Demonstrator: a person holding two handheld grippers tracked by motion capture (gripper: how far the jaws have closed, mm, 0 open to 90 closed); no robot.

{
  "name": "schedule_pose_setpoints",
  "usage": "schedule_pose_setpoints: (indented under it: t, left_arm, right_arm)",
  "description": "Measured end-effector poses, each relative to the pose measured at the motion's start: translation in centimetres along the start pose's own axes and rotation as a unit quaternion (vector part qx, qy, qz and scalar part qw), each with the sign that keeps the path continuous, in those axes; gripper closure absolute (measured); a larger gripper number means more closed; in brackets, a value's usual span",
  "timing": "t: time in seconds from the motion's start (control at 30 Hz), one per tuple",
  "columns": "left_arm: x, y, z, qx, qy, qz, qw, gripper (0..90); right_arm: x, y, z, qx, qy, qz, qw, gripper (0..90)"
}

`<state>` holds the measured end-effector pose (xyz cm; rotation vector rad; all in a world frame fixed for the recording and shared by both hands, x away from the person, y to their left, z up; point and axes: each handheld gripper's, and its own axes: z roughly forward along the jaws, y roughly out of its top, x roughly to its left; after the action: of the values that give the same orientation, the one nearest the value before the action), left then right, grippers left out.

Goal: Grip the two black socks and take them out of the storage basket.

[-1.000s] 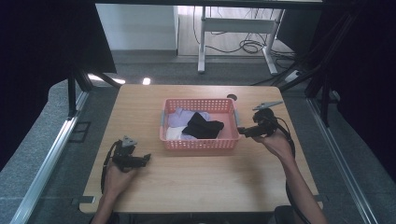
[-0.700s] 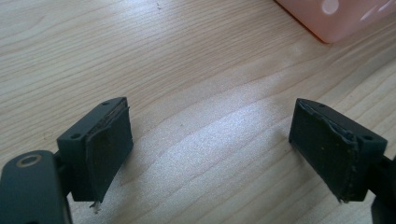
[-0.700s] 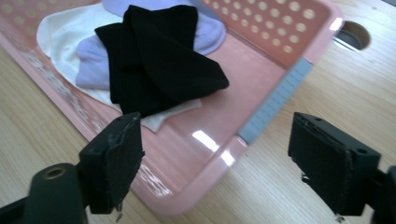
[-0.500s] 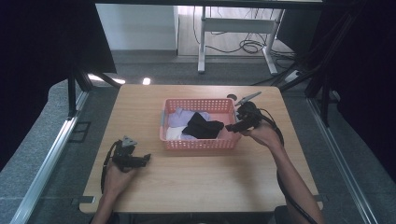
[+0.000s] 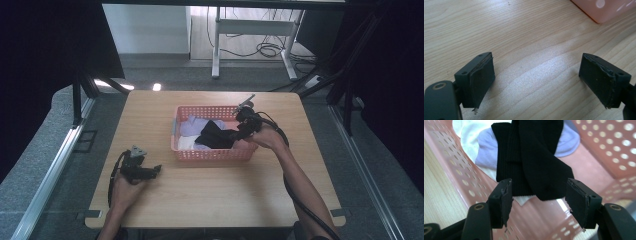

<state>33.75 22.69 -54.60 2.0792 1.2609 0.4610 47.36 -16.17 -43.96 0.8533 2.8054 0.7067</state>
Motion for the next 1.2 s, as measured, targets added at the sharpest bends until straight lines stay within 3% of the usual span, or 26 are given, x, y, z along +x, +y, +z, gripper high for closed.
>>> schedule_pose_setpoints:
  t: [0.47, 0.57, 0.7, 0.8, 0.87, 1.2]
  left_arm:
    - [0.0, 0.0, 0.0, -0.001, -0.001, -0.001, 1.0, 12.9]
    - [0.0, 0.0, 0.0, -0.001, -0.001, -0.001, 1.0, 12.9]
    - [0.0, 0.0, 0.0, -0.001, -0.001, -0.002, 1.0, 12.9]
    - [0.0, 0.0, 0.0, -0.001, -0.001, -0.002, 1.0, 12.9]
    - [0.0, 0.0, 0.0, -0.001, -0.001, -0.001, 1.0, 12.9]
    - [0.0, 0.0, 0.0, 0.0, 0.0, 0.0, 1.0, 12.9]
  right_arm:
    - [0.2, 1.8, 3.6, 0.051, 0.012, -0.03, 0.9982, 46.0]
    - [0.1, 1.9, 4.3, 0.063, 0.011, -0.033, 0.9974, 51.4]
    - [0.0, 1.7, 4.9, 0.08, 0.003, -0.047, 0.9957, 68.8]
    - [0.0, 1.6, 4.9, 0.073, 0.004, -0.044, 0.9964, 83.4]
    - [0.0, 1.7, 4.5, 0.072, 0.002, -0.048, 0.9962, 88.2]
    - [0.1, 2.6, 1.8, 0.051, -0.003, -0.043, 0.9977, 88.8]
